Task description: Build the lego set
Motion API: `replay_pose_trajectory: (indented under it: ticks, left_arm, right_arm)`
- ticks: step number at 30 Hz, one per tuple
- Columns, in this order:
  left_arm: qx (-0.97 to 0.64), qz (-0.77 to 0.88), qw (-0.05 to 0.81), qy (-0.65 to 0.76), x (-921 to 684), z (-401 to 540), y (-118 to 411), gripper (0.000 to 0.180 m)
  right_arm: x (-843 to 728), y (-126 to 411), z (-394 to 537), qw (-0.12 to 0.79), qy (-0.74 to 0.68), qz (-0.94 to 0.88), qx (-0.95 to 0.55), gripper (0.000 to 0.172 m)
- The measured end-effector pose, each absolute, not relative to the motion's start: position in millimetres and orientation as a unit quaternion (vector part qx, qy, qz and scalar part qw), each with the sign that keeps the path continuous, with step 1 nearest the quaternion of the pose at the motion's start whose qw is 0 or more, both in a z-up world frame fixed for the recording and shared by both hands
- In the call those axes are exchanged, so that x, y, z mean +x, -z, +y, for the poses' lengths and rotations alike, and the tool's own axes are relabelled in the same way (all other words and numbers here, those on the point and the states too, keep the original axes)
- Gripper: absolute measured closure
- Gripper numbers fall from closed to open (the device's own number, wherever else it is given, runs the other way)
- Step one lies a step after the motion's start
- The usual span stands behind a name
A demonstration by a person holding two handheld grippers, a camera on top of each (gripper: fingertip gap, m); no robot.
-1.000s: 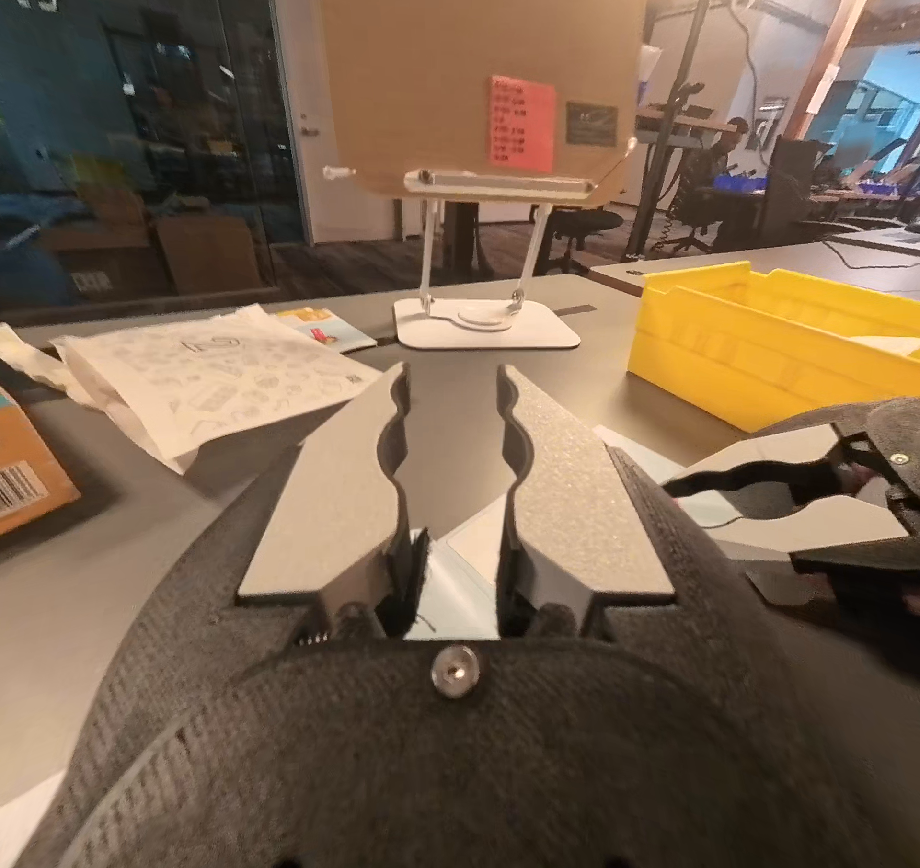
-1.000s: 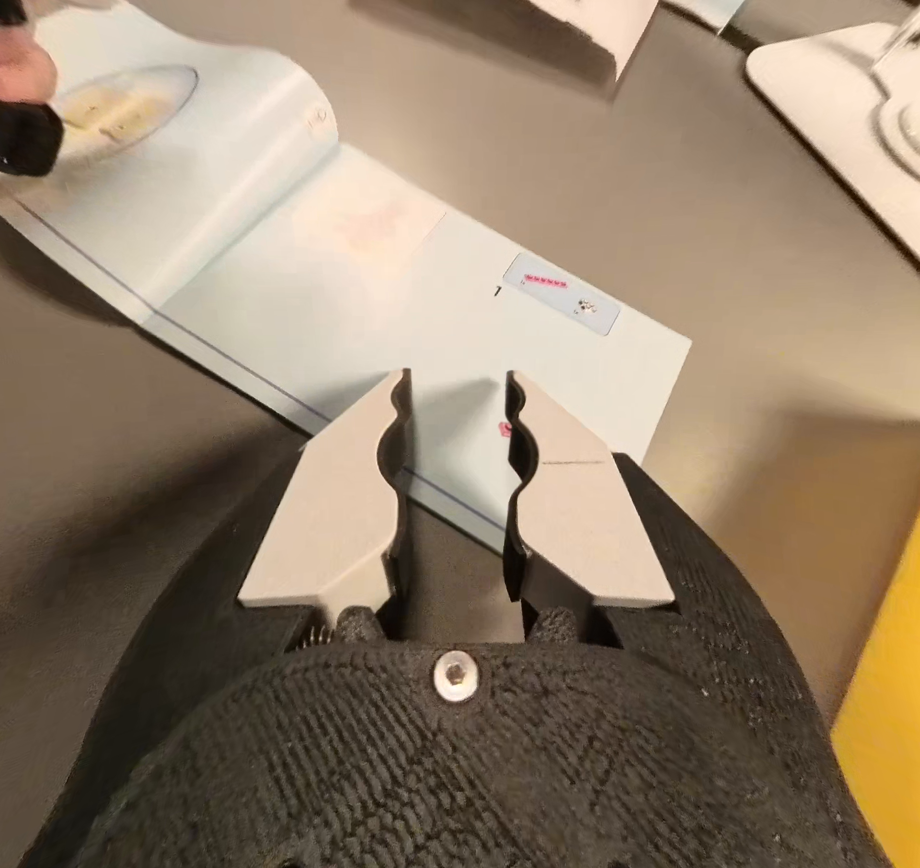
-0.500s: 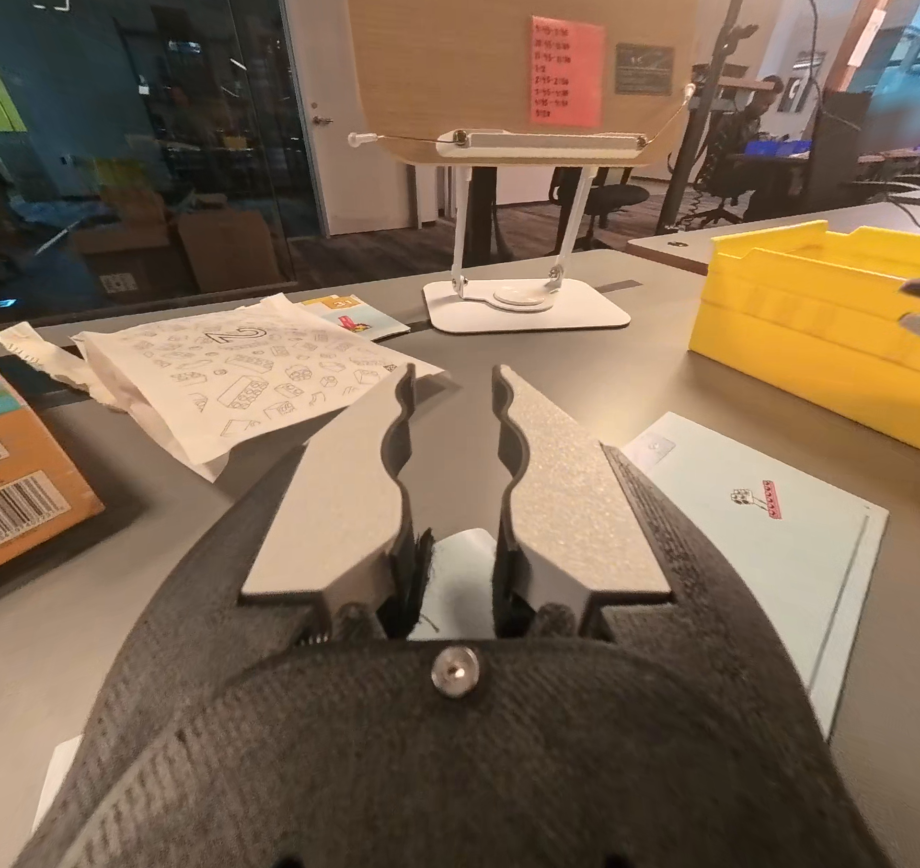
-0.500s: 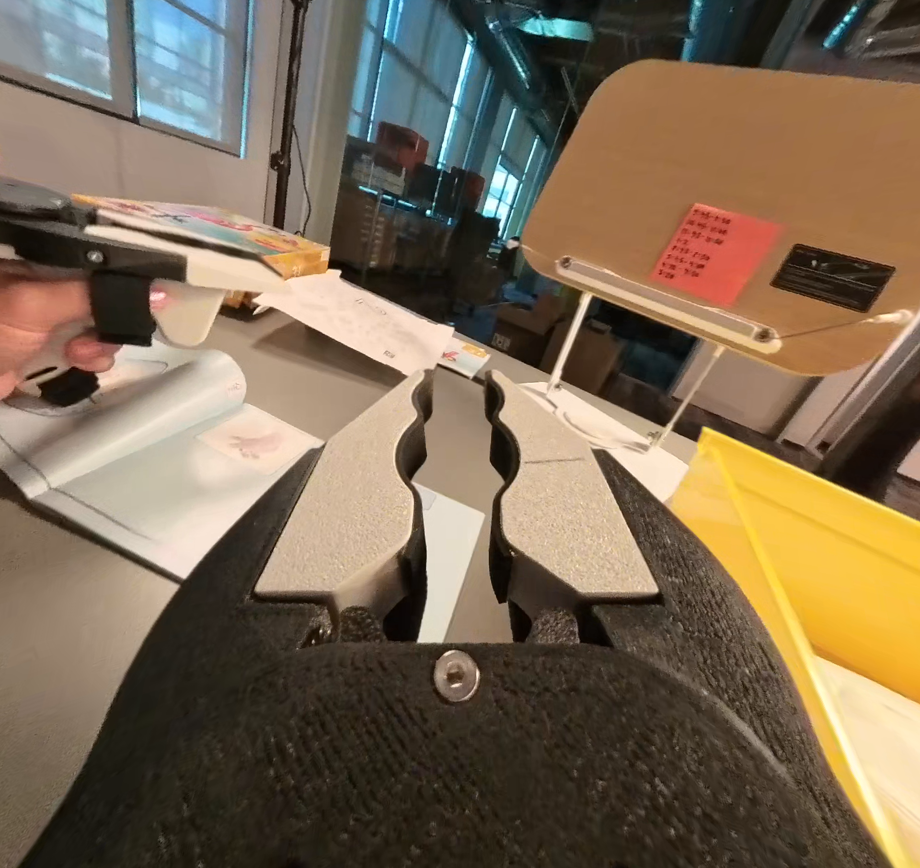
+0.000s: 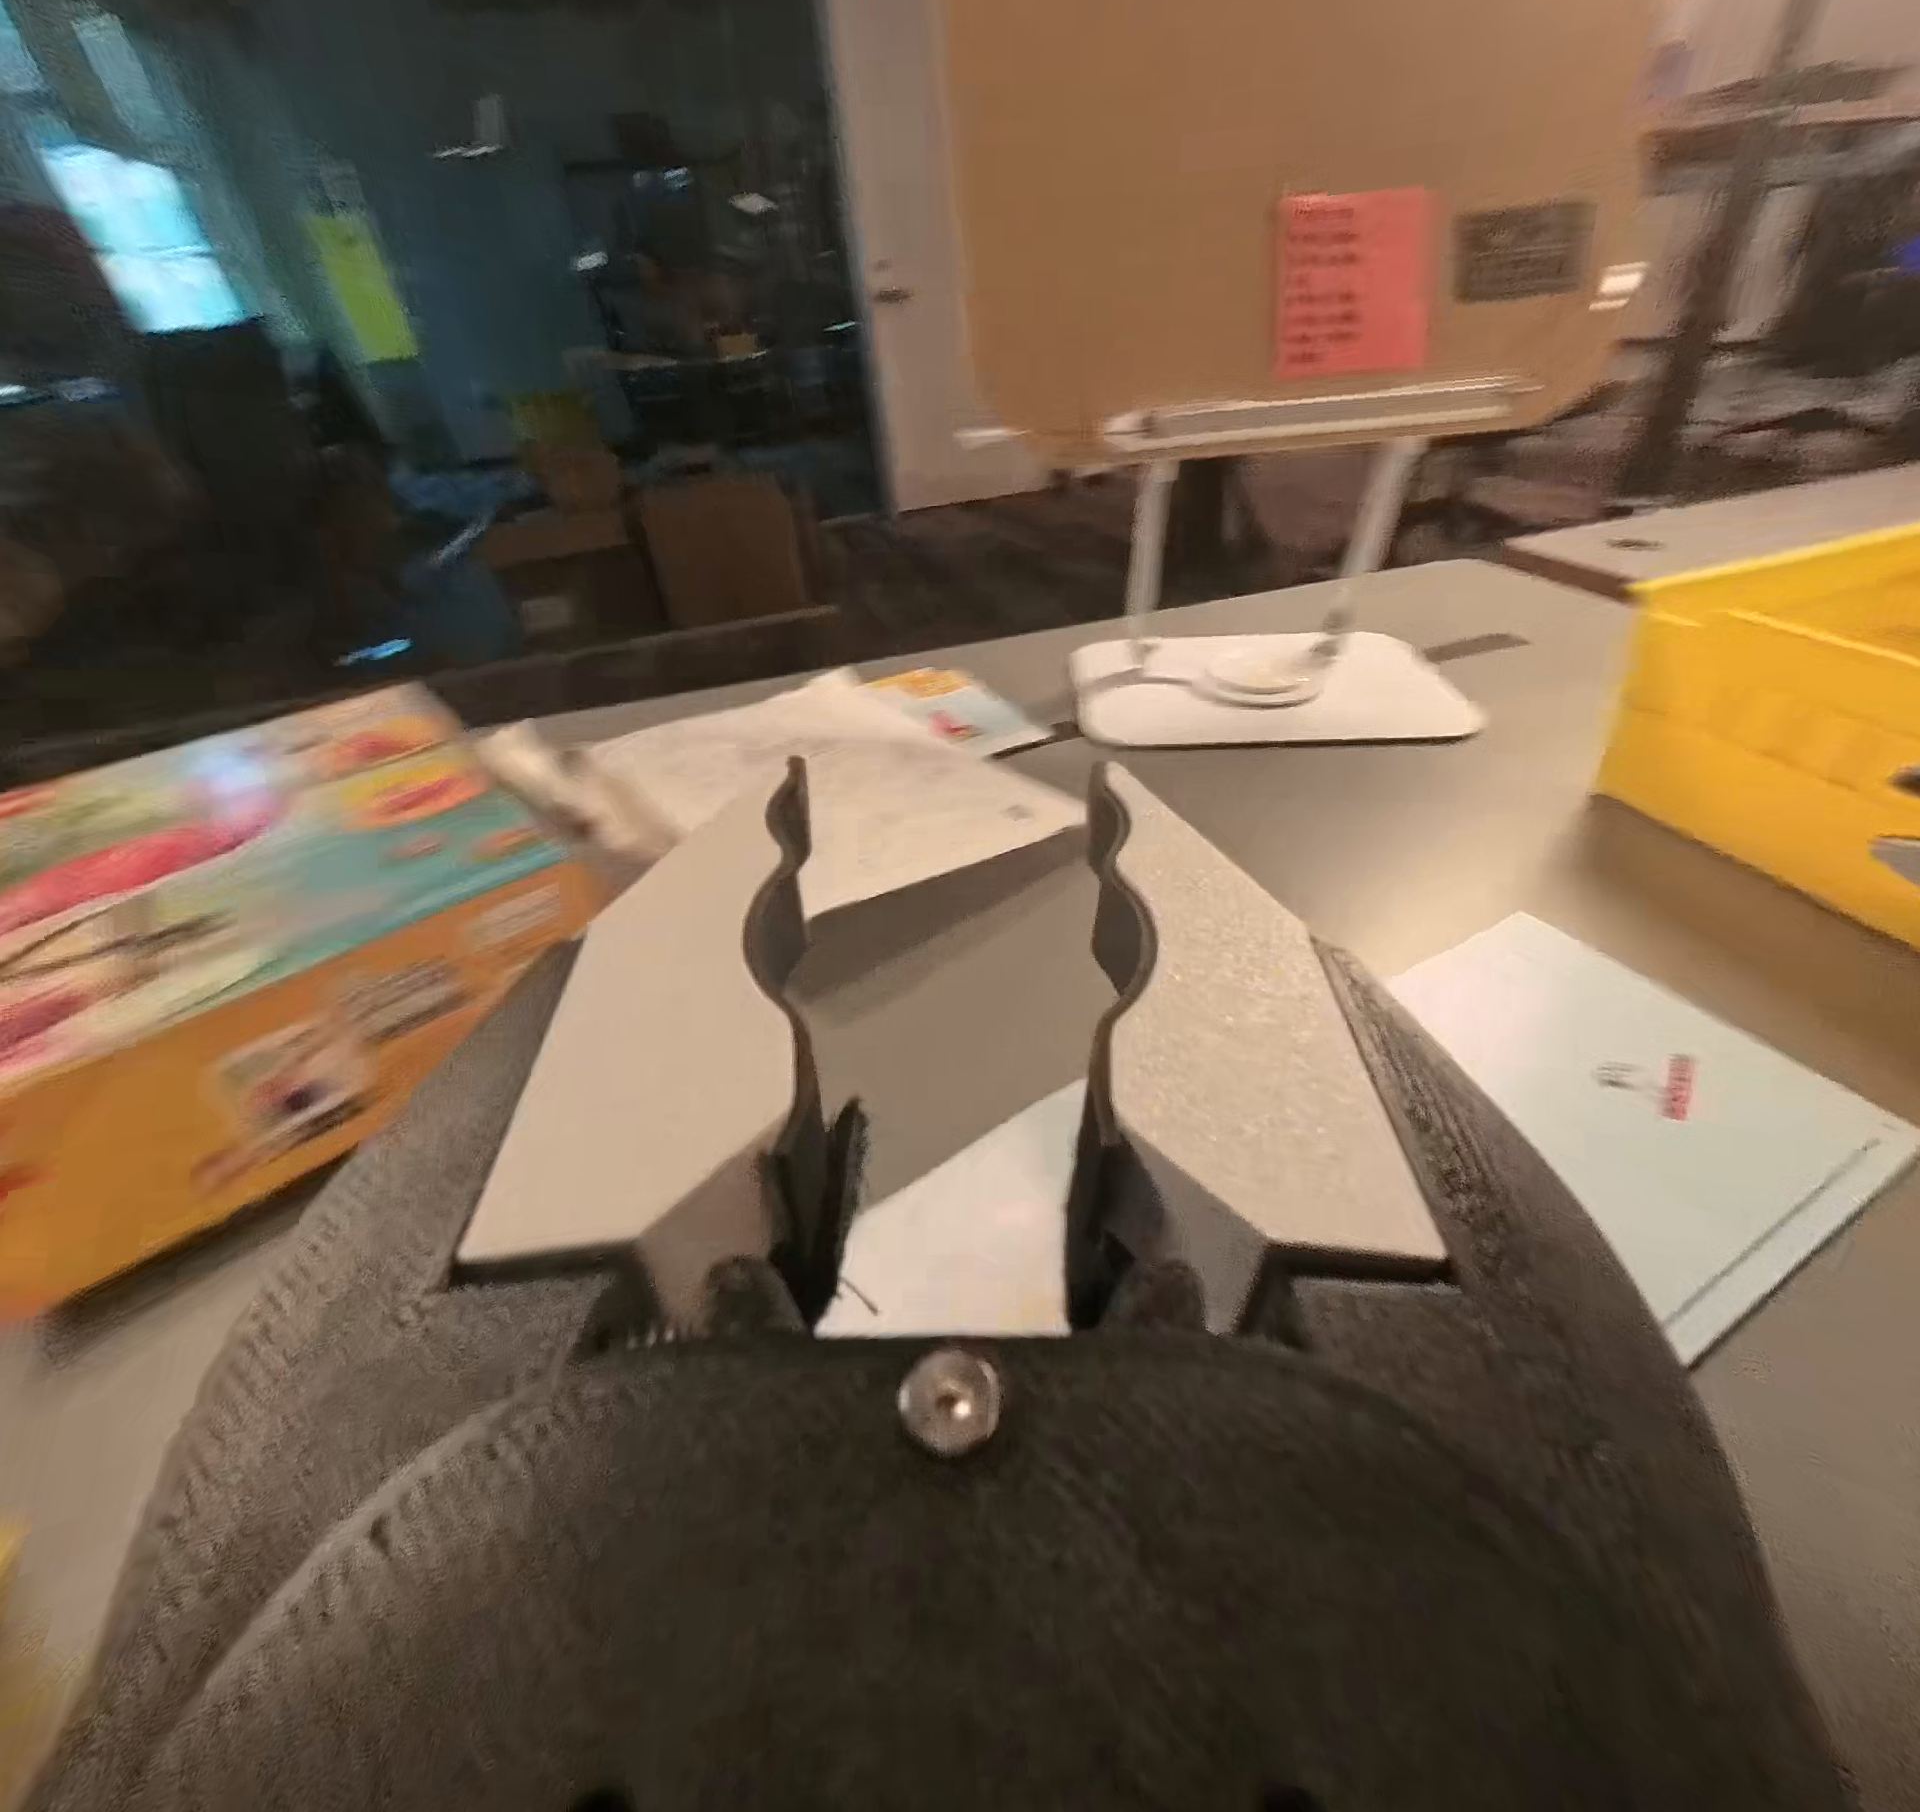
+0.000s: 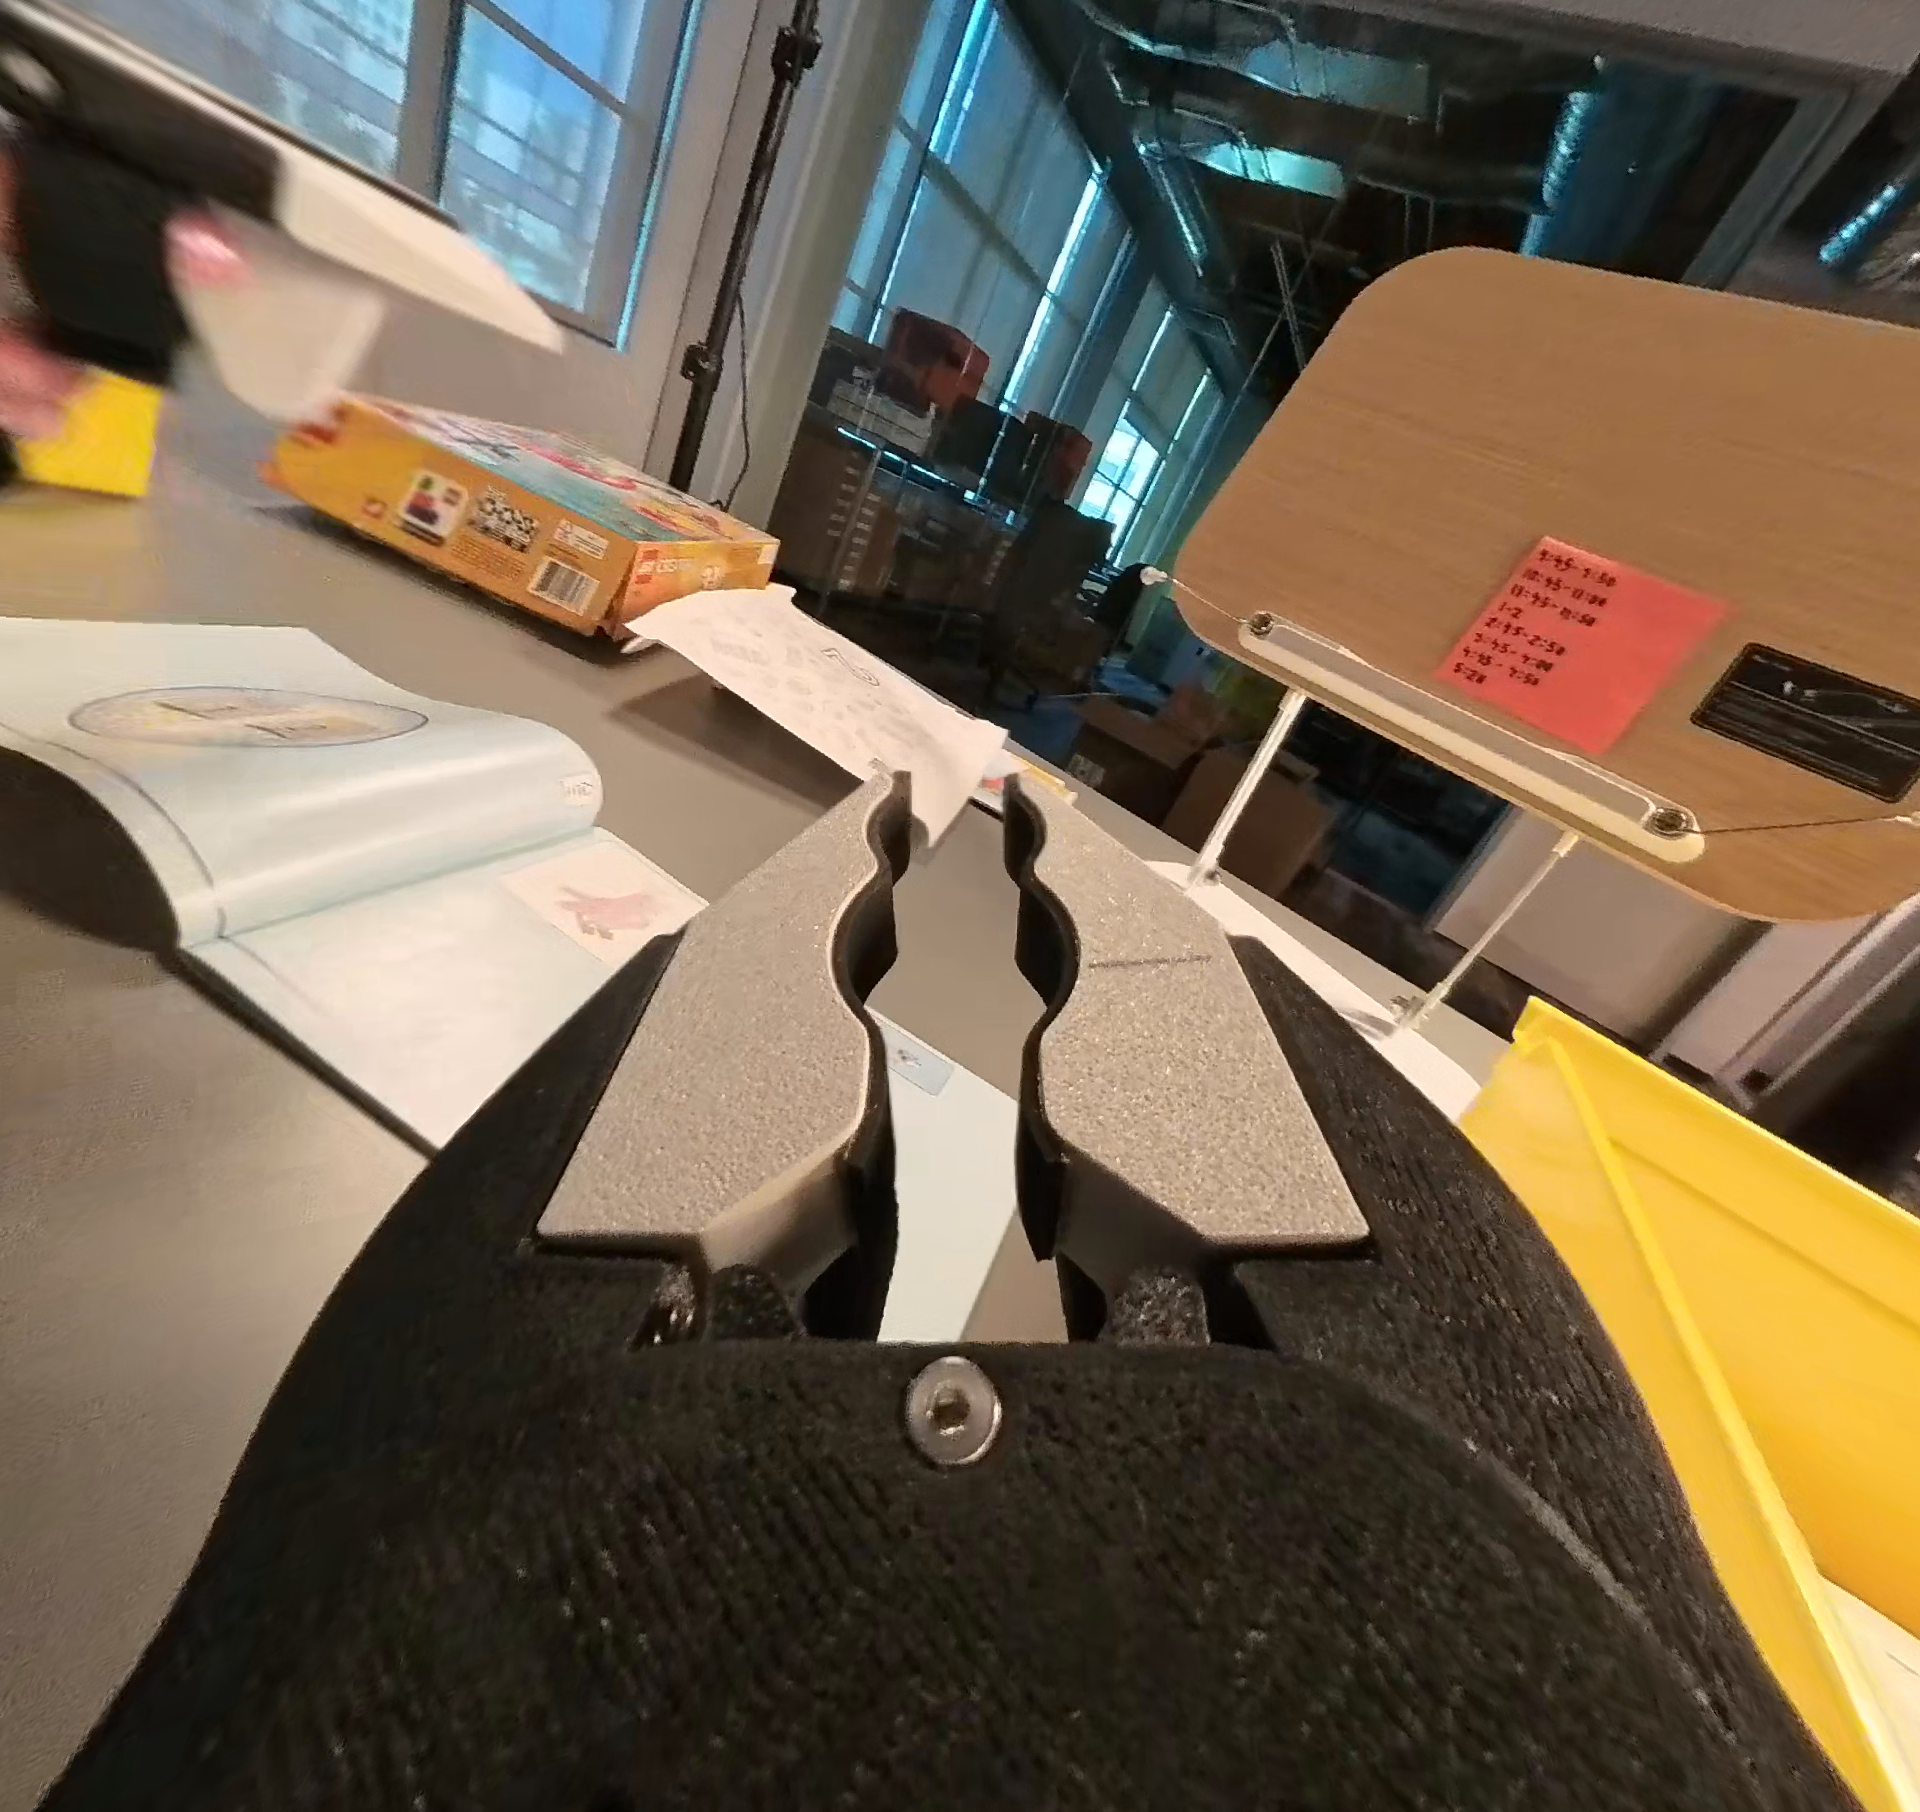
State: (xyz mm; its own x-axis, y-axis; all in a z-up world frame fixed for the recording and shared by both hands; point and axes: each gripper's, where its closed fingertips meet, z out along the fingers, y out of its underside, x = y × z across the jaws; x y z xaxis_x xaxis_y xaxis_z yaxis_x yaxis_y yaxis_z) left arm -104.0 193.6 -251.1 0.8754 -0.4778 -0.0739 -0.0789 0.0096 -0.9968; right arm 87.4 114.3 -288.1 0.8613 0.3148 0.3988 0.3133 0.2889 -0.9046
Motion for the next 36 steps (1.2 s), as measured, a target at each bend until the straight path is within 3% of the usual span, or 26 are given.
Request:
replay_pose_trajectory:
  ticks: [3, 6, 7, 8, 9, 10, 13, 15, 16, 17, 21, 36]
  left_arm:
    - [-0.72, 0.163, 0.675, 0.025, -184, 157, 250, 0.12]
    - [-0.764, 0.14, 0.609, -0.161, -285, 121, 262, 0.106]
    - [-0.774, 0.133, 0.585, -0.204, -316, 109, 265, 0.111]
    - [-0.783, 0.137, 0.568, -0.215, -338, 98, 268, 0.13]
    - [-0.794, 0.145, 0.558, -0.19, -351, 89, 273, 0.145]
    - [-0.815, 0.157, 0.542, -0.131, -355, 82, 284, 0.148]
    - [-0.886, 0.135, 0.443, 0.009, -364, 63, 327, 0.128]
    - [-0.9, 0.155, 0.406, -0.039, -376, 57, 347, 0.144]
    - [-0.898, 0.174, 0.396, -0.076, -382, 56, 353, 0.163]
    - [-0.892, 0.2, 0.397, -0.084, -379, 55, 355, 0.172]
    - [-0.892, 0.166, 0.419, -0.028, -370, 55, 354, 0.176]
    - [-0.881, 0.138, 0.449, 0.055, -239, 64, 350, 0.176]
  right_arm:
    - [85, 287, 113, 0.759, -0.015, -0.263, -0.595, 0.156]
    - [83, 288, 113, 0.758, -0.03, -0.265, -0.595, 0.157]
    - [82, 288, 114, 0.756, -0.032, -0.266, -0.597, 0.157]
    - [81, 289, 114, 0.755, -0.033, -0.268, -0.597, 0.156]
    - [79, 289, 113, 0.755, -0.035, -0.271, -0.597, 0.157]
    - [78, 289, 112, 0.754, -0.037, -0.273, -0.596, 0.157]
    - [77, 290, 112, 0.752, -0.038, -0.276, -0.598, 0.157]
    - [78, 291, 112, 0.751, -0.039, -0.275, -0.599, 0.157]
    - [78, 291, 112, 0.75, -0.039, -0.274, -0.601, 0.157]
    - [78, 291, 112, 0.749, -0.038, -0.274, -0.602, 0.157]
    - [75, 292, 112, 0.747, -0.029, -0.286, -0.6, 0.157]
    - [74, 295, 113, 0.74, -0.036, -0.287, -0.607, 0.158]
